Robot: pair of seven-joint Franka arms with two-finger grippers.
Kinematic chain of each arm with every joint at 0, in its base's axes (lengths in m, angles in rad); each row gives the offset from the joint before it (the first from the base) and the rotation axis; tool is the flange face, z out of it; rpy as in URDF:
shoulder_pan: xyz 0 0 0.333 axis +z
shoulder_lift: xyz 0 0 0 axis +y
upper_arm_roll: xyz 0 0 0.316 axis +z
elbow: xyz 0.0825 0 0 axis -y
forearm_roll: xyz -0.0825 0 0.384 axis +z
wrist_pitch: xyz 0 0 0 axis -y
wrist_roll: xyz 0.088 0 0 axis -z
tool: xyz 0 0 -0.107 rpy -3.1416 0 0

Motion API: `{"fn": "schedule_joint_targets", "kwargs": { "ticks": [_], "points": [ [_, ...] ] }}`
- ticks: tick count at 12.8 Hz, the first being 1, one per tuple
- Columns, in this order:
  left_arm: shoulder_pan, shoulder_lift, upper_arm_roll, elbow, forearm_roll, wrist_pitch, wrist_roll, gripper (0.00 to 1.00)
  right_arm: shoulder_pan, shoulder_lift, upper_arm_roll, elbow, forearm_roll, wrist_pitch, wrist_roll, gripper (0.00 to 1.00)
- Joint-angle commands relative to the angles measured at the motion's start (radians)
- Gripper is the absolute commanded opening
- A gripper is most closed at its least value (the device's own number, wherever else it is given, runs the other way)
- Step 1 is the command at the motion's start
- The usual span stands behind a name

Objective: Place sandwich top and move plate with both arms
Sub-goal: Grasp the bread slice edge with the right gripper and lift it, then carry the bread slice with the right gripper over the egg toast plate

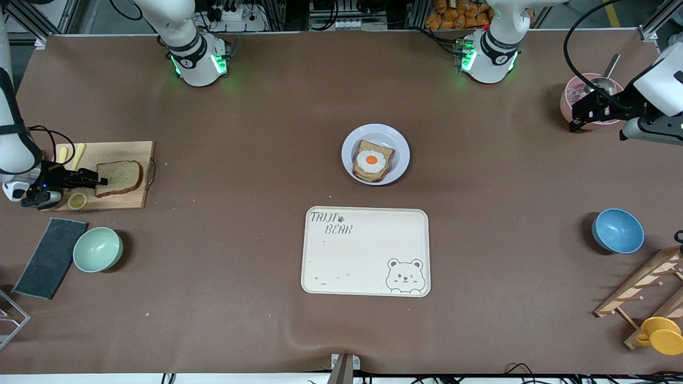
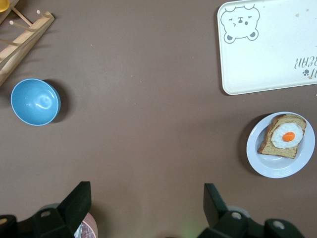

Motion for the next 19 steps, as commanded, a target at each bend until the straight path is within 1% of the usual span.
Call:
{"fn": "schedule_joint_targets", "kwargs": {
  "ticks": [1, 4, 7, 9, 10, 12, 14, 17, 18, 19],
  "points": [
    [0.008, -0.011, -0.001, 0.001, -0.014, 0.001, -0.001, 1.00, -0.017, 0.010, 0.020, -0.002, 0.016, -0.005, -0.029, 0.00],
    [0.009, -0.011, -0.001, 0.002, -0.014, 0.001, -0.001, 1.00, 0.006, -0.006, 0.025, 0.004, 0.016, -0.028, -0.027, 0.00],
    [0.009, -0.006, -0.001, 0.005, -0.014, 0.015, -0.001, 1.00, 0.055, -0.036, 0.025, 0.030, 0.016, -0.109, 0.002, 0.00],
    [0.020, -0.009, -0.001, 0.005, -0.014, 0.015, -0.001, 1.00, 0.109, -0.060, 0.026, 0.072, 0.016, -0.203, 0.023, 0.00],
    [0.020, -0.009, -0.001, 0.005, -0.014, 0.015, 0.000, 1.00, 0.141, -0.069, 0.026, 0.095, 0.016, -0.252, 0.067, 0.00],
    [0.020, -0.009, -0.003, 0.004, -0.014, 0.015, 0.000, 1.00, 0.219, -0.091, 0.026, 0.151, 0.014, -0.371, 0.240, 0.00],
    [0.022, -0.009, -0.001, 0.004, -0.014, 0.015, -0.001, 1.00, 0.288, -0.099, 0.031, 0.200, 0.016, -0.477, 0.317, 0.00],
    [0.020, -0.011, -0.001, 0.004, -0.014, 0.015, -0.001, 1.00, 0.414, -0.145, 0.049, 0.216, 0.019, -0.519, 0.492, 0.00],
    [0.020, -0.009, -0.003, 0.004, -0.014, 0.015, -0.001, 1.00, 0.454, -0.149, 0.049, 0.217, 0.063, -0.519, 0.540, 0.00],
    [0.020, -0.009, -0.003, 0.004, -0.014, 0.015, 0.000, 1.00, 0.483, -0.149, 0.048, 0.218, 0.127, -0.519, 0.555, 0.00]
  ]
}}
